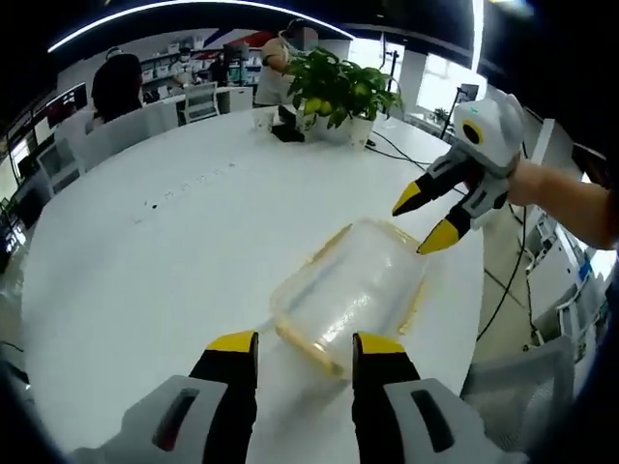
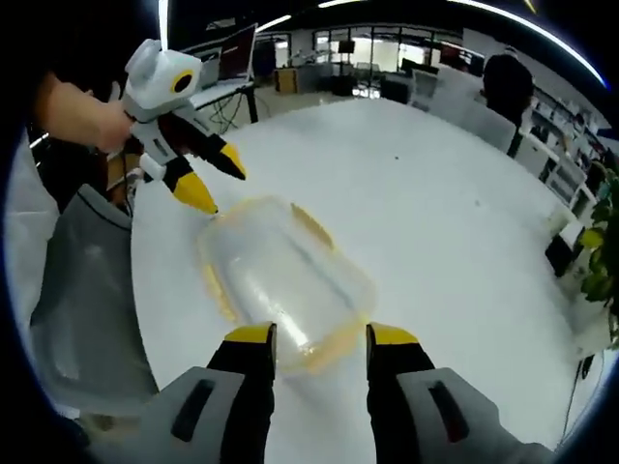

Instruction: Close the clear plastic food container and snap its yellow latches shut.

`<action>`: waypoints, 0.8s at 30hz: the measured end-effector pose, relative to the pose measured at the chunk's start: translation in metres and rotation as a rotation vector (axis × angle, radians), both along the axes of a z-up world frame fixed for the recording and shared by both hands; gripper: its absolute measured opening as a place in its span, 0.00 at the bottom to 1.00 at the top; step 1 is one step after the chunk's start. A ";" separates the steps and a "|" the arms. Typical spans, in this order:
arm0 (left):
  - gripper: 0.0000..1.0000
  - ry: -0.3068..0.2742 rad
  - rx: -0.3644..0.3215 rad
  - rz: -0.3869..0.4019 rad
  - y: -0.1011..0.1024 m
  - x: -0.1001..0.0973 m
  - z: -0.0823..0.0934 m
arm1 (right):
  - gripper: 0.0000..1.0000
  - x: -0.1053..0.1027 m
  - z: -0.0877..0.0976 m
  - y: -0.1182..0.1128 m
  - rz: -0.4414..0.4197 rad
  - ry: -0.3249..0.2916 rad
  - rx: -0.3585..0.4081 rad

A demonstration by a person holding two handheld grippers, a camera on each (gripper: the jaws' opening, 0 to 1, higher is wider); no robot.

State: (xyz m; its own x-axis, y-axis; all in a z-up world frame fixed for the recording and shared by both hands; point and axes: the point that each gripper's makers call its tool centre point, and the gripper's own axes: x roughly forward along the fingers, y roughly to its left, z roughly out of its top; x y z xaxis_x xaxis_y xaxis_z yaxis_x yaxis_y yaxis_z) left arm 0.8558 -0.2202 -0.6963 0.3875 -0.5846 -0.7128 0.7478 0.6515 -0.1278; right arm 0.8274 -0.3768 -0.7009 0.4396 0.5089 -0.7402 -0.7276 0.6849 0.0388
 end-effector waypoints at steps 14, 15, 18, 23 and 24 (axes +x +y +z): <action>0.29 0.029 -0.044 0.135 -0.001 -0.006 -0.002 | 0.33 0.008 -0.004 -0.009 -0.170 0.038 0.109; 0.29 0.035 -0.050 0.143 -0.002 -0.007 -0.002 | 0.32 0.008 -0.005 -0.009 -0.188 0.048 0.122; 0.27 0.053 -0.061 0.161 -0.002 -0.009 -0.005 | 0.31 0.005 -0.010 -0.010 -0.229 0.076 0.152; 0.27 0.076 -0.075 0.179 -0.003 -0.012 -0.010 | 0.30 0.004 -0.013 -0.007 -0.288 0.097 0.226; 0.27 0.080 -0.076 0.180 -0.003 -0.012 -0.010 | 0.30 0.003 -0.014 -0.008 -0.295 0.099 0.234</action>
State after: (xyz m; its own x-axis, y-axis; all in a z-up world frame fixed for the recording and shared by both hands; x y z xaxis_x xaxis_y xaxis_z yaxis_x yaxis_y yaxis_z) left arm 0.8436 -0.2235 -0.7065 0.4348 -0.5638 -0.7022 0.6054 0.7602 -0.2355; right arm 0.8308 -0.3843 -0.7148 0.5248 0.5310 -0.6653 -0.4853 0.8288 0.2786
